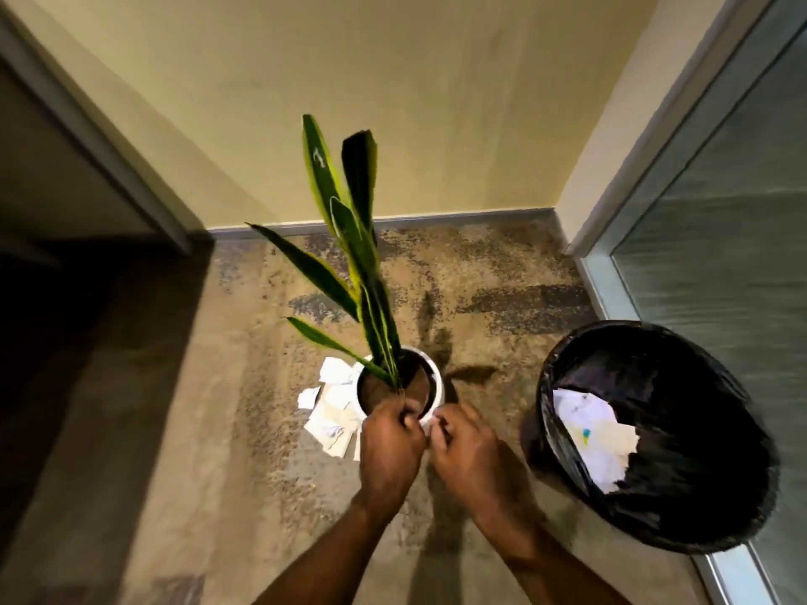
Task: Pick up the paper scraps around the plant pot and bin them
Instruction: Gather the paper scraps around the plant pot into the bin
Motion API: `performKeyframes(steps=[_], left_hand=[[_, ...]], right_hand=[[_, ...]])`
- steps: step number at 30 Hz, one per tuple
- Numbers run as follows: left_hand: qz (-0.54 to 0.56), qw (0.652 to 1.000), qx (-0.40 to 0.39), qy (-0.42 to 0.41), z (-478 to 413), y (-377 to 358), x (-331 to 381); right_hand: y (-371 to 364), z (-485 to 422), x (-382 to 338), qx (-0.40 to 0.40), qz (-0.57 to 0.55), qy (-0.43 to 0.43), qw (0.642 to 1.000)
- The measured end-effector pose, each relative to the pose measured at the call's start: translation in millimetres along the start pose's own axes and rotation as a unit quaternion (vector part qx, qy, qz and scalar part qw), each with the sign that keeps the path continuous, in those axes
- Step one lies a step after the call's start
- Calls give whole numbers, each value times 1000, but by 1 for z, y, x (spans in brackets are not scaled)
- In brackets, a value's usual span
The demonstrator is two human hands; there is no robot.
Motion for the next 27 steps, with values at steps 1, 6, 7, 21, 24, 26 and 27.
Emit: performKeyframes(steps=[1,6,7,21,24,26,27], left_hand=[[-14,1000,17,20,-1,9,-23],[-76,990,38,115,-22,31,-147],[-80,988,40,128,-29,30,-169],[-162,980,26,115,-125,-22,-262],[-191,971,25,140,-130,-31,-268],[-212,965,32,149,-131,-33,-267],[-220,963,35,152,-131,-34,-266]], right_hand=[[-19,9,-3,-11,12,13,1000],[-128,45,7,-94,114,-36,988],[-151,49,14,-97,126,-66,985],[-293,16,91,70,-110,-538,833],[-296,14,101,87,-134,-515,842],[-299,11,100,58,-178,-549,815],[-301,10,101,67,-175,-563,805]])
Point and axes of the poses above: each hand's wrist, its own z-axis away from the middle knuckle, its own y-axis out of the back of the hand, x = y × z, the point moved 2 cm from there along -z, towards the middle knuckle, and after that the axes turned 3 degrees about -z, right-handed, at the moved point
